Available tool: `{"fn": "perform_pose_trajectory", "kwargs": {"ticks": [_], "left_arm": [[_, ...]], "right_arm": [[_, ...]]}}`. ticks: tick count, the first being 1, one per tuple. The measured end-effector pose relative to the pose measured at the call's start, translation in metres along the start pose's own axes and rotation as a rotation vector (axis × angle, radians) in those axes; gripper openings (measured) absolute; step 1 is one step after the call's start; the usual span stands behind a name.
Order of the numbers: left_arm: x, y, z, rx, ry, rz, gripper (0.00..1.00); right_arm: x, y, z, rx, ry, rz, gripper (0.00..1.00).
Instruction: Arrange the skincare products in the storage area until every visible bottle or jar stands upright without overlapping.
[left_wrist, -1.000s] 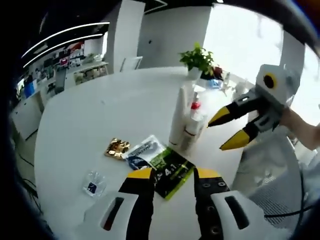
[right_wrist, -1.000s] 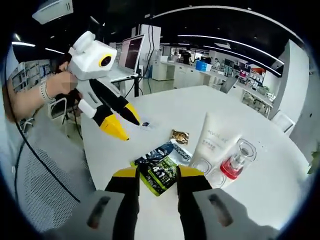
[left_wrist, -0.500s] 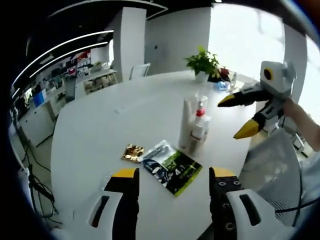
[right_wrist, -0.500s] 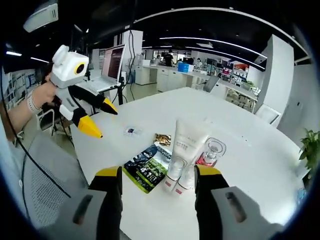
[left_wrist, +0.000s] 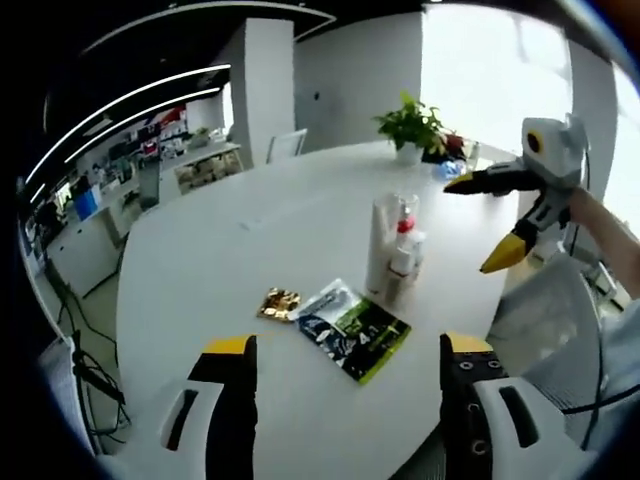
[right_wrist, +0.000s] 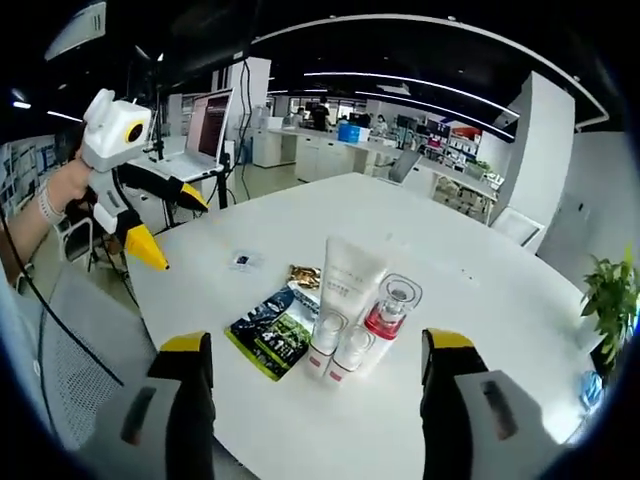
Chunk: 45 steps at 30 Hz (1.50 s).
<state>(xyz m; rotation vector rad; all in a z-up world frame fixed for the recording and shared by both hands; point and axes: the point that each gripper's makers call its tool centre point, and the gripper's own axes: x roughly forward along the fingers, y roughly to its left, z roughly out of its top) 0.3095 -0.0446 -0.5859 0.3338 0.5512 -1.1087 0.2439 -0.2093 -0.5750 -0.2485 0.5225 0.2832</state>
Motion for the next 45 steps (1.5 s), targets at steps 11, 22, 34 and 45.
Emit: {"fn": "perform_pose_trajectory", "kwargs": {"ticks": [11,22,34,45], "left_arm": [[-0.006,0.007,-0.007,0.007,0.008,0.026,0.87],[-0.007,0.009,-0.011,0.024,0.011,0.024,0.96],[-0.004,0.004,-0.013,0.039,0.017,-0.004,0.97],[0.003,0.014,-0.022,0.025,0.039,0.0,0.97]], "right_arm": [[-0.001,0.002,0.006,-0.015,-0.028,-0.001,0.97],[0.001,0.003,0.002,-0.02,-0.018,0.008,1.0],[0.003,0.0,-0.001,-0.019,-0.005,0.004,1.0],[0.001,-0.003,-0.002,-0.033,-0.001,-0.013,1.0]]}}
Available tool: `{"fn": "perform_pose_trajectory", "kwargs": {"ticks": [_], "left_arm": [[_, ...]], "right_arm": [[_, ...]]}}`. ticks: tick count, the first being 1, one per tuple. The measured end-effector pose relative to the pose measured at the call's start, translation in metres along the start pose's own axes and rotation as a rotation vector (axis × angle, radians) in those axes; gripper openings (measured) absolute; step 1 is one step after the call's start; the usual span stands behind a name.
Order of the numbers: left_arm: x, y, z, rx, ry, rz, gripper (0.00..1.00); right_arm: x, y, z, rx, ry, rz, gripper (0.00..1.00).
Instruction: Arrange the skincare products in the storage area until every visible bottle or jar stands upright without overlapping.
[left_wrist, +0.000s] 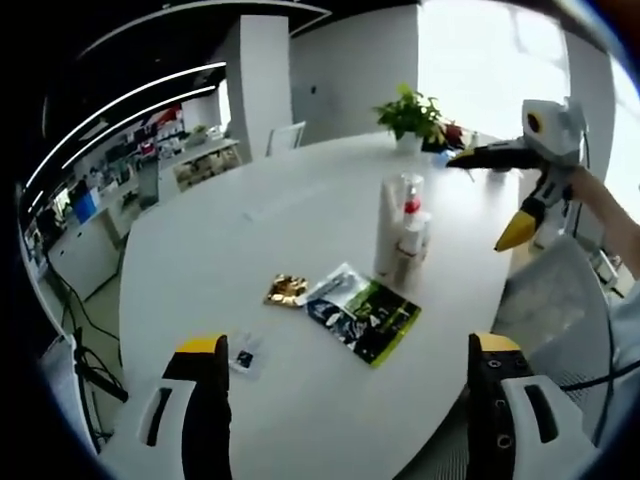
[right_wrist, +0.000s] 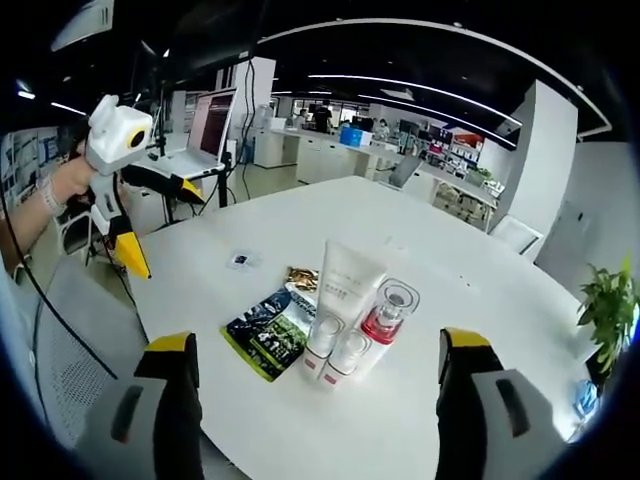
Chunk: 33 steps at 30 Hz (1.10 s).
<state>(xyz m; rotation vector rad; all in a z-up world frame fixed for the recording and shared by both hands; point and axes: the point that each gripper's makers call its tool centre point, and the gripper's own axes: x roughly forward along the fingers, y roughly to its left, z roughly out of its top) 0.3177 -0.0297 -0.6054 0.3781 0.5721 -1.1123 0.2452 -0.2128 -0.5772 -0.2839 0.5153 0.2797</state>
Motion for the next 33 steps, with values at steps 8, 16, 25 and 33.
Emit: {"fn": "perform_pose_trajectory", "kwargs": {"ticks": [8,16,25,33], "left_arm": [[0.009,0.006,-0.007,0.005,0.025,-0.004,0.97],[0.018,0.017,-0.009,0.008,0.038,-0.008,0.97],[0.033,0.037,-0.013,0.042,0.059,-0.002,0.97],[0.044,0.052,-0.023,0.048,0.087,-0.007,0.94]], "right_arm": [[0.001,0.0,-0.002,0.002,0.008,0.006,0.98],[0.001,0.006,-0.008,0.021,0.026,0.045,0.82],[0.001,0.01,-0.007,0.009,0.019,0.092,0.71],[0.001,0.011,-0.016,0.006,0.038,0.102,0.62]]}}
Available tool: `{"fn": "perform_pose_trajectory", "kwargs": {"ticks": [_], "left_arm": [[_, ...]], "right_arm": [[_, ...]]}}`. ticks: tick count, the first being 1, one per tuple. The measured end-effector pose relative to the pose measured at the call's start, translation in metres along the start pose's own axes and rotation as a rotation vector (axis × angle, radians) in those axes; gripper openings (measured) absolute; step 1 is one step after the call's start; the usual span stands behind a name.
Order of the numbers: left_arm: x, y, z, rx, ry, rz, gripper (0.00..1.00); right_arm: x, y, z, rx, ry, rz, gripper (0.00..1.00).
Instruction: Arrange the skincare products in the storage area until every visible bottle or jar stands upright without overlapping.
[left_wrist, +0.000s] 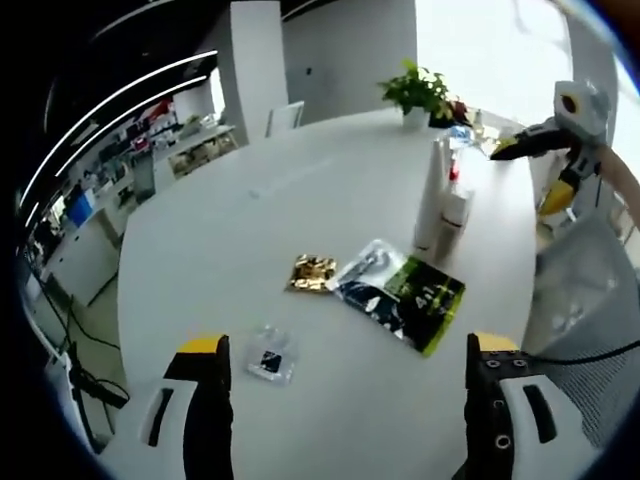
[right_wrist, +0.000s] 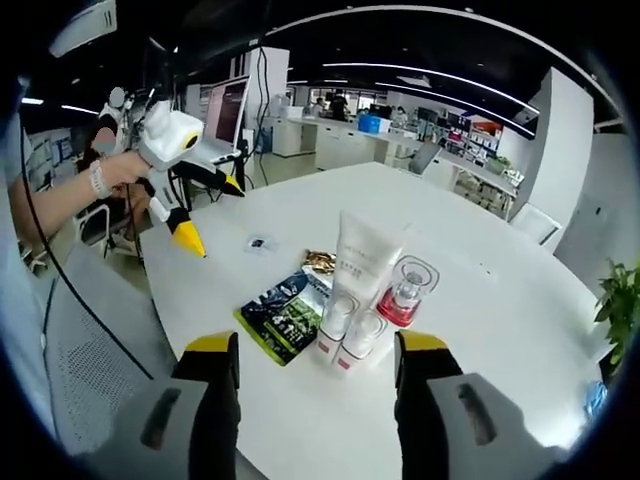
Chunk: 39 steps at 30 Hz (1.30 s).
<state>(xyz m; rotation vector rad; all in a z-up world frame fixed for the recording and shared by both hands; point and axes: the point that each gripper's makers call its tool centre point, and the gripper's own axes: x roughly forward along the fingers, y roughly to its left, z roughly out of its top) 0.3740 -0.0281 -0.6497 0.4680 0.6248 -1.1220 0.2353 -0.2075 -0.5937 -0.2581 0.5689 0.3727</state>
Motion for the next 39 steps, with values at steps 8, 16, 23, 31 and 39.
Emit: {"fn": "perform_pose_trajectory", "kwargs": {"ticks": [8,16,23,31,39], "left_arm": [[0.021,0.013,-0.025,-0.006,0.063,-0.015,0.85],[0.036,0.033,-0.039,-0.005,0.111,-0.002,0.78],[0.05,0.047,-0.044,0.027,0.147,-0.004,0.72],[0.068,0.058,-0.047,0.007,0.163,-0.017,0.65],[0.079,0.067,-0.051,0.013,0.193,-0.027,0.61]], "right_arm": [[0.002,0.003,-0.009,0.015,0.032,0.017,0.62],[0.003,0.004,-0.019,0.034,0.059,0.026,0.66],[0.003,0.003,-0.019,0.056,0.056,0.023,0.6],[0.002,0.004,-0.023,0.065,0.071,0.035,0.51],[0.003,0.007,-0.025,0.078,0.082,0.053,0.49]]}}
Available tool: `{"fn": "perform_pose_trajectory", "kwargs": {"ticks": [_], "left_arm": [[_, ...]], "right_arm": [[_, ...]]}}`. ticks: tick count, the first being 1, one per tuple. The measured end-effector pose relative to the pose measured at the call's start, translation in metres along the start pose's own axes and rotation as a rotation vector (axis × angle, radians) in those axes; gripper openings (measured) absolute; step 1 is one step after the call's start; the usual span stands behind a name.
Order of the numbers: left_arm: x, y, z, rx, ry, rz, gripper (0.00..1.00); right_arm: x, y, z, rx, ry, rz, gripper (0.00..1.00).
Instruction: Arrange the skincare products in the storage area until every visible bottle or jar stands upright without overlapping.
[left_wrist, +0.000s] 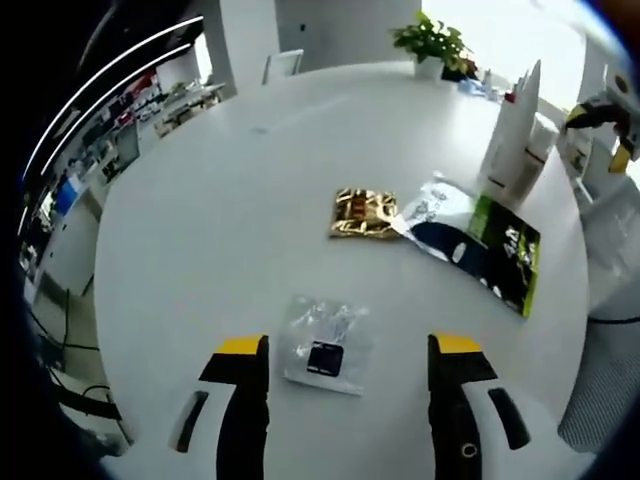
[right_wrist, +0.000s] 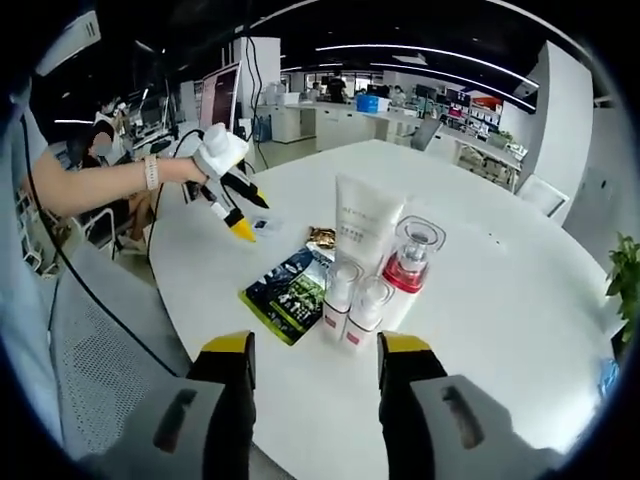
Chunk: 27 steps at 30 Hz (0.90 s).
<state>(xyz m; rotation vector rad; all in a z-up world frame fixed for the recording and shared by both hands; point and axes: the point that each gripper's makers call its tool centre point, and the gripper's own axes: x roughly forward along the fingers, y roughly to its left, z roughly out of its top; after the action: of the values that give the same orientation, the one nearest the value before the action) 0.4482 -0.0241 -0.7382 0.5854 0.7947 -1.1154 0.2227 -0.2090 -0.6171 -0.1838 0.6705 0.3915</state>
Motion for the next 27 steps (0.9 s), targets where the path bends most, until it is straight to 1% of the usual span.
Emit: {"fn": "perform_pose_trajectory", "kwargs": {"ticks": [5,9,14,15,17,19,23,27], "left_arm": [[0.006,0.005,-0.001,-0.001,0.021,-0.006,0.6],[0.01,0.007,-0.003,0.009,0.039,-0.011,0.59],[0.015,0.01,-0.006,0.019,0.067,-0.022,0.57],[0.014,0.01,-0.005,0.013,0.06,-0.028,0.57],[0.014,0.01,-0.004,0.017,0.066,-0.03,0.56],[0.016,0.007,-0.004,0.007,0.071,-0.052,0.54],[0.016,0.008,-0.004,0.022,0.077,-0.053,0.54],[0.014,0.008,-0.006,0.031,0.097,-0.058,0.48]], "right_arm": [[0.002,0.002,0.0,0.005,0.003,0.011,0.48],[0.002,0.001,0.0,0.011,0.004,0.015,0.5],[0.003,-0.001,0.001,0.013,0.003,0.009,0.49],[0.003,-0.001,0.002,0.012,-0.001,0.008,0.49],[0.003,-0.001,0.001,0.02,0.001,0.014,0.48],[0.003,-0.002,0.0,0.016,0.006,0.007,0.48],[0.004,-0.002,0.0,0.024,0.004,0.006,0.48],[0.003,-0.003,-0.001,0.024,0.003,0.003,0.47]]}}
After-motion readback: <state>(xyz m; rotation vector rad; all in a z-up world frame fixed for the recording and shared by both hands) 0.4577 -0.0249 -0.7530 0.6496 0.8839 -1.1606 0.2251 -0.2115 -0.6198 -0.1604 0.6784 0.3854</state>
